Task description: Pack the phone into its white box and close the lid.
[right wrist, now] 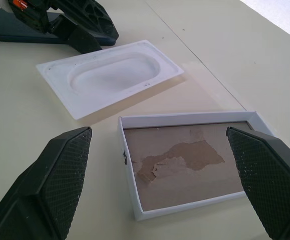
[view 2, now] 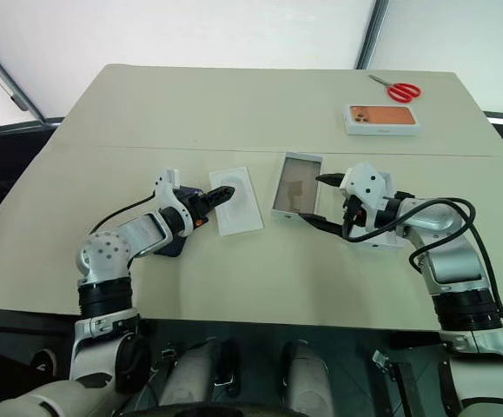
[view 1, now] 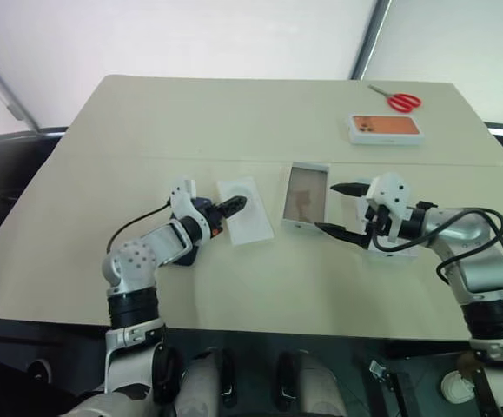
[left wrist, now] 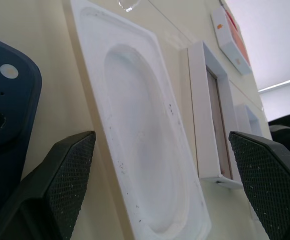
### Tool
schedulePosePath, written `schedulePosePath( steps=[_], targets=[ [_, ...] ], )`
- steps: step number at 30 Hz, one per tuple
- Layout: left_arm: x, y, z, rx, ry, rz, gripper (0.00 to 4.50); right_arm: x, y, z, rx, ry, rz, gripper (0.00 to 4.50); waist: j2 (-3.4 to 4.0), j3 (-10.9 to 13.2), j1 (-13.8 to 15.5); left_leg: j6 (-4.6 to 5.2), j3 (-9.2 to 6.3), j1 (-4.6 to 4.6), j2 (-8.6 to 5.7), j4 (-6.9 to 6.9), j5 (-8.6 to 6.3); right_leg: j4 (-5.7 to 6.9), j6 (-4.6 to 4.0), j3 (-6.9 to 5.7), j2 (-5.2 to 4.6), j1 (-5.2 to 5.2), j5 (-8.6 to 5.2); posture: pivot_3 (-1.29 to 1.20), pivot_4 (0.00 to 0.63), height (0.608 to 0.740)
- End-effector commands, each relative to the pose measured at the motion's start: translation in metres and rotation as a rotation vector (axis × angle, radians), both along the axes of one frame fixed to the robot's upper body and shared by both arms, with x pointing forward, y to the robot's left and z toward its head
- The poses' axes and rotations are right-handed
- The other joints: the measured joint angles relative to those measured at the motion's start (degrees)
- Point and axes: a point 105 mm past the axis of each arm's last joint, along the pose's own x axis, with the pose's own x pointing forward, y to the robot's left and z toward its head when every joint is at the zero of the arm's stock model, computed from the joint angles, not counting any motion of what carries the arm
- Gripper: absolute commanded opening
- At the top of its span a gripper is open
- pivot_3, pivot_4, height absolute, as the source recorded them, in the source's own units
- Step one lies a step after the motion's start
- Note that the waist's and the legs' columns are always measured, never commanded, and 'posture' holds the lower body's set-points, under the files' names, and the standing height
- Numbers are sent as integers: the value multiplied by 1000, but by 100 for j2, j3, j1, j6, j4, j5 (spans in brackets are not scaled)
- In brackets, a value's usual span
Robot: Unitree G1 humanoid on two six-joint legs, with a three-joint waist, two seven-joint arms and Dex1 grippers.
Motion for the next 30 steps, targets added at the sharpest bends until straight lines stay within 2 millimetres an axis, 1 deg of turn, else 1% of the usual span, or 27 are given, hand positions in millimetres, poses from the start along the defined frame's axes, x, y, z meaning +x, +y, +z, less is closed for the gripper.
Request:
schedulePosePath(
  steps=[1, 3, 7, 8, 9, 10, 12, 20, 23, 25, 26, 30],
  targets=[
    [-5, -13, -4, -3, 25, -61, 4482, -1, 2, 13, 3, -66, 7, 4500, 0, 0, 3, 0, 0, 0, 0, 0, 0, 0, 0, 0, 0, 0, 0, 0, 150, 738],
    [-3, -12, -6, -32, 51, -45, 4482, -1, 2, 14, 3, -70, 6, 4500, 0, 0, 6, 0, 0, 0, 0, 0, 0, 0, 0, 0, -1, 1, 0, 0, 150, 738],
    [-2, -13, -6, -27, 46, -55, 4482, -2, 4, 13, 5, -73, 6, 4500, -1, -1, 8, 0, -1, 1, -1, 0, 0, 0, 0, 0, -1, 2, 0, 0, 150, 738],
    [-2, -13, -6, -32, 49, -54, 3954, -2, 4, 13, 6, -74, 7, 4500, -1, -1, 7, 0, -1, 1, -2, 0, 0, 0, 0, 0, -1, 3, 0, 0, 150, 738],
    [-2, -13, -6, -44, 60, -54, 3670, -3, 5, 13, 7, -76, 7, 4500, -1, -1, 6, 0, -1, 1, -2, 0, 0, 0, 0, 0, -1, 2, 0, 0, 150, 738],
    [-2, -13, -6, -46, 65, -54, 3164, -3, 5, 13, 6, -77, 7, 4500, -1, -1, 4, 0, -1, 0, -2, 0, 0, 0, 0, 0, -1, 2, 0, 0, 150, 738],
    [-1, -10, -9, -25, 69, -48, 2318, -2, 4, 13, 7, -77, 5, 4500, -2, 0, 3, 0, -2, 0, -1, 0, 0, 0, 0, 0, -1, 2, 0, 0, 150, 738],
    [-1, 0, -10, -52, 74, -11, 2318, -2, 4, 13, 3, -78, 5, 4500, -2, 0, -8, 0, -3, 1, -1, 0, 0, 0, 0, -1, 0, 2, 0, 0, 150, 738],
    [-1, 2, -13, -57, 83, 4, 1443, -2, 5, 12, 2, -80, 7, 4500, -2, 0, -9, 0, -2, 1, -1, 0, 0, 0, 0, -1, 0, 2, 0, 0, 150, 738],
    [-1, 2, -13, -70, 90, 11, 428, -2, 5, 13, 1, -81, 8, 4500, 0, -1, -8, 0, -3, 1, 0, 0, 0, 0, 0, -1, 0, 1, 0, 0, 150, 738],
    [-1, 2, -13, -71, 92, 10, 40, -2, 5, 13, 1, -82, 8, 4500, 0, -2, -9, 0, -2, 3, -1, 0, 0, 0, 0, 0, 0, 3, 0, 0, 150, 738],
    [-1, 2, -9, -113, 101, 16, 40, -2, 5, 13, 1, -82, 7, 4500, 0, -1, -8, -1, -2, 3, -1, 0, 0, 0, 0, 0, -1, 3, 0, 0, 150, 738]
  ],
)
